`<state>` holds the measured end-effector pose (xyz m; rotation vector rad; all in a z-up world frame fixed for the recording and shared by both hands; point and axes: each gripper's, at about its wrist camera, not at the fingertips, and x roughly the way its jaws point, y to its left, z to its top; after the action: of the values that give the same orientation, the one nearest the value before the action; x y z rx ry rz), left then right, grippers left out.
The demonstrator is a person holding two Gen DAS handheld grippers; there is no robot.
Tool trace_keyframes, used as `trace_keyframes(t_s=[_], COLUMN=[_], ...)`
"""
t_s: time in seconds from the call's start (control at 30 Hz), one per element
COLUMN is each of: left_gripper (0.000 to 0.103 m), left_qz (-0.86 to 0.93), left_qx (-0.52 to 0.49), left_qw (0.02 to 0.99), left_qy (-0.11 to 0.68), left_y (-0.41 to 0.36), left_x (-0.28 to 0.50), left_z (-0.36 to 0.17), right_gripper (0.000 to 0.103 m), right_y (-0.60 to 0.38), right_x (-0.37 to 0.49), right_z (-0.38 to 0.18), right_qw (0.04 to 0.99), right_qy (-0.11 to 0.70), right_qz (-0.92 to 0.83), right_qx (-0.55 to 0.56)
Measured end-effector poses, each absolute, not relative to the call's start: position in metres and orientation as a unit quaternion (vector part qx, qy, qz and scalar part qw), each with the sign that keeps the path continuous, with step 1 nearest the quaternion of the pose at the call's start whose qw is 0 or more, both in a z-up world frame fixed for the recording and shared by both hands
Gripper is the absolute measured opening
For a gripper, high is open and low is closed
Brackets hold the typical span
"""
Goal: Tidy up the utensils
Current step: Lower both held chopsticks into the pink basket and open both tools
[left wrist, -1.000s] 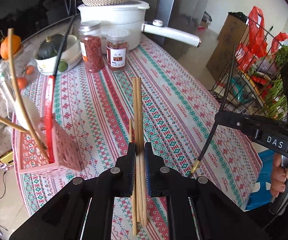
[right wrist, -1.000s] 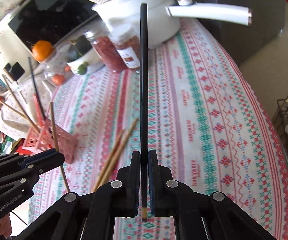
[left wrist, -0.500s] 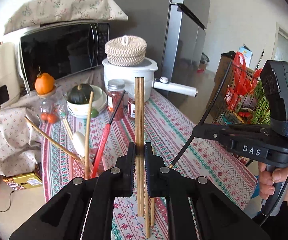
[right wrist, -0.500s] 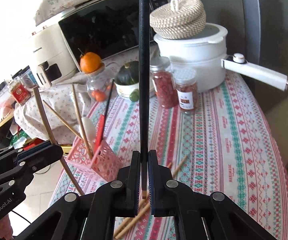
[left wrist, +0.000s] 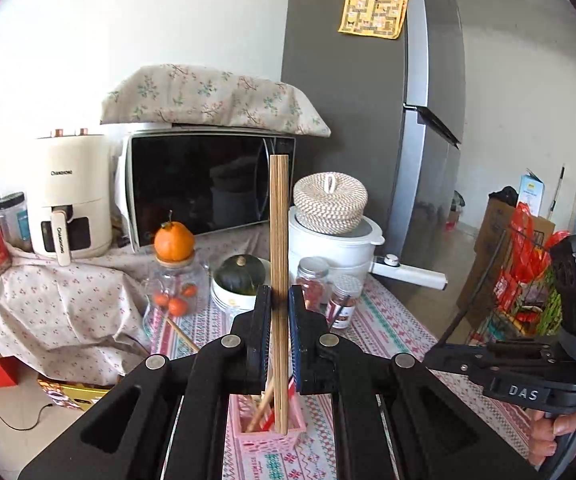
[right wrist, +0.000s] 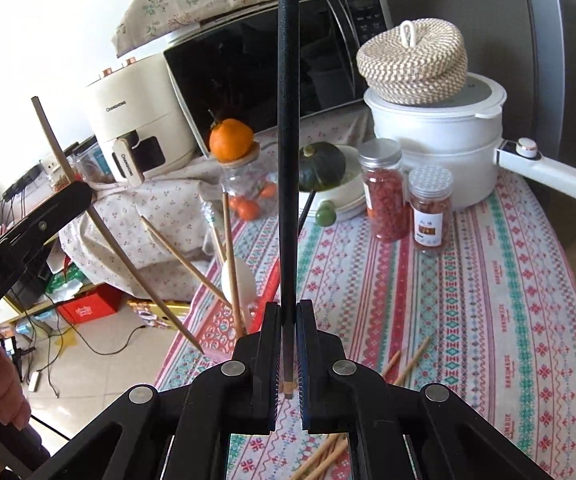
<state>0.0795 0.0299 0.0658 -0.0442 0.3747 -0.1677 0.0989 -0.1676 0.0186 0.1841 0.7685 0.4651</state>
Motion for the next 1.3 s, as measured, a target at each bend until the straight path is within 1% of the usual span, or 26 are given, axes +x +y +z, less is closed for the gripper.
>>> trace_keyframes(t_s=[0.1,0.23,0.43,0.5,0.53,0.57,0.63,0.67,0.87,1.17,1.27,1.3], left_gripper=[0.009,0.009,0.01,0.017,0.029,0.045,0.061,0.064,0.072,0.073,0.073,0.073], left_qz=[-0.066,-0.055,-0.052,-0.049,-0.049,-0.05,-0.05,-0.05,-0.047,-0.047,-0.046,-0.046], left_qx=[-0.017,-0.012,-0.044,-0.051,-0.055,-0.06,-0.072,-0.077,-0.078,-0.028,-0.018,-0.018], left_qw=[0.981,0.977,0.96,0.955,0.953,0.952,0.95,0.948,0.94,0.932,0.929,0.928], left_qy=[0.182,0.205,0.272,0.288,0.293,0.297,0.301,0.303,0.329,0.359,0.366,0.368], left_y=[0.035,0.036,0.044,0.046,0.047,0.049,0.053,0.054,0.064,0.069,0.072,0.073], left_x=[0.094,0.117,0.146,0.148,0.147,0.145,0.14,0.138,0.124,0.105,0.102,0.102], left_z=[0.052,0.026,-0.007,-0.011,-0.012,-0.013,-0.013,-0.013,-0.018,-0.038,-0.042,-0.043], right_gripper=[0.005,0.005,0.005,0.005,0.005,0.005,0.005,0.005,0.005,0.006,0.013,0.02], right_y=[-0.165,-0.162,-0.152,-0.149,-0.147,-0.146,-0.143,-0.143,-0.134,-0.113,-0.113,-0.115], right_x=[0.1,0.102,0.104,0.105,0.106,0.106,0.107,0.108,0.115,0.127,0.131,0.132], right_z=[0.016,0.016,0.018,0.02,0.021,0.022,0.025,0.025,0.028,0.011,0.004,0.003], right_qw=[0.895,0.896,0.897,0.897,0.897,0.898,0.899,0.9,0.904,0.906,0.902,0.9], right_qy=[0.374,0.373,0.365,0.361,0.359,0.356,0.35,0.347,0.334,0.344,0.351,0.352], right_qz=[0.224,0.224,0.232,0.236,0.237,0.238,0.239,0.239,0.24,0.23,0.231,0.231], right_qx=[0.092,0.095,0.096,0.1,0.102,0.104,0.107,0.11,0.119,0.09,0.103,0.109])
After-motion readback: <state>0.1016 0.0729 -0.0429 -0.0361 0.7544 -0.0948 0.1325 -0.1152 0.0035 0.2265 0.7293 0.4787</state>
